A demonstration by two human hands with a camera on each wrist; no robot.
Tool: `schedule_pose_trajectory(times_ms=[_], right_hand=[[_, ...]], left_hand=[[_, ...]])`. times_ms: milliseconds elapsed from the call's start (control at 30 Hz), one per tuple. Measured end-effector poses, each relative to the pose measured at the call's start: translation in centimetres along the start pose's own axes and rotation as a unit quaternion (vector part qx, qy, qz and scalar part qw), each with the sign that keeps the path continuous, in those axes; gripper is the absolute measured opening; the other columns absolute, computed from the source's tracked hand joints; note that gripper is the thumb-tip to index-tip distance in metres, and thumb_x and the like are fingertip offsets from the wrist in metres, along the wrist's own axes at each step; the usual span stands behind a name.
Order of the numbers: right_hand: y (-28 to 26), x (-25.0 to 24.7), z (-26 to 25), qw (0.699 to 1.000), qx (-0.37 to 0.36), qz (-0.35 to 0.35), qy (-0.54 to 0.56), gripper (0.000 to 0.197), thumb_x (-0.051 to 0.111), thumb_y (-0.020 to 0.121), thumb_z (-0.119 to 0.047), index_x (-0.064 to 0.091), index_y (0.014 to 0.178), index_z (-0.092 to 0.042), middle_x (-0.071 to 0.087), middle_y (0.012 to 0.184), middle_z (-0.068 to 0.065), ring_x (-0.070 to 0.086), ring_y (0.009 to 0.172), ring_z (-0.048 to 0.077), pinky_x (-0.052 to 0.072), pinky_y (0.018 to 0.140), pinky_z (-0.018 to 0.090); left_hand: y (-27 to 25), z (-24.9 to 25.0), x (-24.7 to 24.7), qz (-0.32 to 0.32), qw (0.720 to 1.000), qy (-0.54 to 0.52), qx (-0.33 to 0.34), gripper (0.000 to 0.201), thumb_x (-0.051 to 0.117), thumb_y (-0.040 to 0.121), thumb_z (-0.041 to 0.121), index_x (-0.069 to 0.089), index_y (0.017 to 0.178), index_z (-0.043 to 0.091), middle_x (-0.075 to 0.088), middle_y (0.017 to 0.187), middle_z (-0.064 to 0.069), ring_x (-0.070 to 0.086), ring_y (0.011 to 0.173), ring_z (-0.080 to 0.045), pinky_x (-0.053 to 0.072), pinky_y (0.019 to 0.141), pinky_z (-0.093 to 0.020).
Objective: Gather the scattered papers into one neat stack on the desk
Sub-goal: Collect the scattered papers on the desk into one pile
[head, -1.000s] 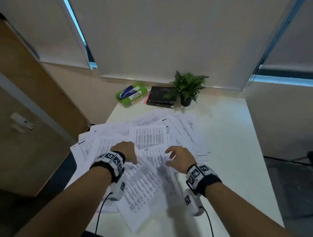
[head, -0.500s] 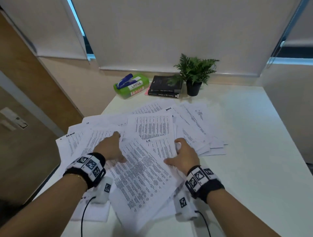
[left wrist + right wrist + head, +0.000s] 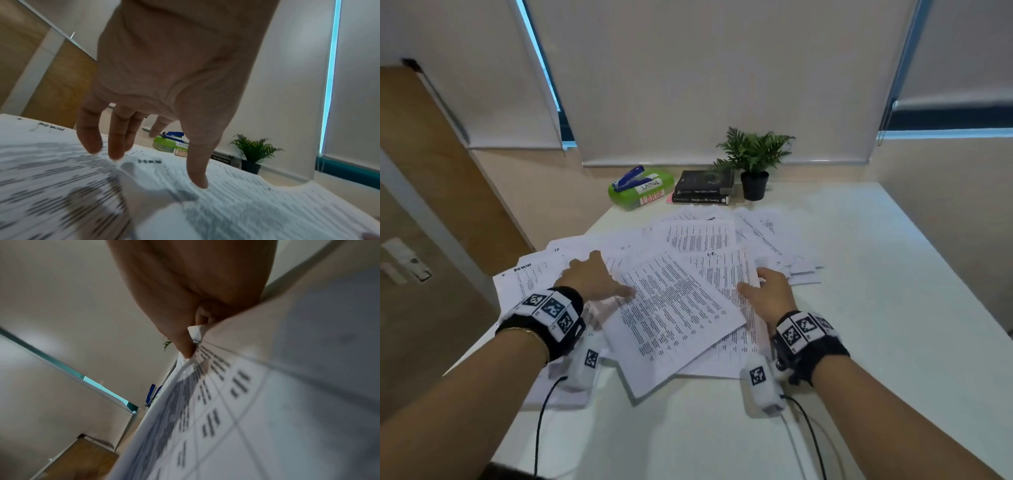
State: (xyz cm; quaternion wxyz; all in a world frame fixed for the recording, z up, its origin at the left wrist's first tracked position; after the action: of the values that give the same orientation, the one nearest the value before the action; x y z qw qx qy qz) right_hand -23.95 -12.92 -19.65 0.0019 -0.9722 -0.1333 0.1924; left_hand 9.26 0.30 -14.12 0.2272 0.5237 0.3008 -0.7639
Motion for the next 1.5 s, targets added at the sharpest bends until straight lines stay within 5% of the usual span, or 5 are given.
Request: schedule_pose_trajectory(times_ms=[133,533,767,1033,1500], right_hand=[[-1.8,-0.5,0.1,0.997,0.006,-0.050,0.056,0.033,0.078,0.089,-0.017,0.065,0.119,-0.018,0.071,0.119,-0.003,0.069,0.111,0.021,0.053,0.105,0.044],[-3.9,-1.3,0.2,0.998,-0.028,0.054,0.036,0.034,0.052,0.106,-0.038,0.070,0.110,-0.010,0.073,0.106,0.004,0.067,0.098,0.026,0.049,0.082,0.033],[-3.2,-2.2,0.8,0.995,-0.009,0.039,0.092,0.029,0.049,0.107,-0.014,0.064,0.132,-0.010,0.069,0.125,0.003,0.066,0.107,0.021,0.049,0.081,0.024],[-3.0,-2.5,1.4,0.935,0.095,-0.072,0.336,0.041,0.048,0.106,-0.048,0.069,0.128,-0.021,0.076,0.125,0.006,0.072,0.116,0.026,0.052,0.104,0.046],[1.2,-5.3,3.0,0.982,0.003,-0.045,0.181,0.091,0.074,0.087,0.004,0.031,0.156,-0.036,0.065,0.140,-0.002,0.065,0.124,0.021,0.048,0.111,0.053]], left_hand=[[-3.3,-0.5,2.3,-0.043,0.999,-0.027,0.002,0.126,0.084,0.070,0.072,0.043,0.148,-0.017,0.073,0.086,-0.020,0.068,0.060,-0.022,0.055,0.054,-0.038],[-6.4,-2.4,-0.6,0.186,0.958,-0.219,0.015,0.013,0.074,0.095,0.017,0.074,0.097,0.004,0.075,0.093,-0.012,0.073,0.094,-0.038,0.057,0.071,-0.039],[-6.4,0.5,-4.4,0.295,0.857,-0.415,0.086,0.018,0.052,0.112,0.026,0.050,0.108,0.008,0.051,0.086,0.006,0.051,0.079,-0.019,0.040,0.066,-0.036],[-6.2,8.9,-0.3,0.165,0.914,-0.299,0.219,0.050,0.061,0.103,0.053,0.047,0.069,0.018,0.049,0.064,0.003,0.047,0.059,-0.017,0.030,0.054,-0.032],[0.6,6.6,3.9,0.078,0.988,-0.131,0.002,0.091,0.087,0.076,0.061,0.048,0.134,0.004,0.062,0.125,-0.016,0.064,0.112,-0.039,0.056,0.085,-0.043]])
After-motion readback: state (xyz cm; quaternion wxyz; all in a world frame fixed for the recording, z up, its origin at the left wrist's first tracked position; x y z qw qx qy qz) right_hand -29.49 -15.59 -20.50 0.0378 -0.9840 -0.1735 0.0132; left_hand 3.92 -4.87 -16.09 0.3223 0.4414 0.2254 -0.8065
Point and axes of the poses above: each hand's wrist, its own y-axis towards the middle knuckle, its own x-axis out of the palm, z = x × y, the point moved 6 cm from there along y, towards the middle knuckle
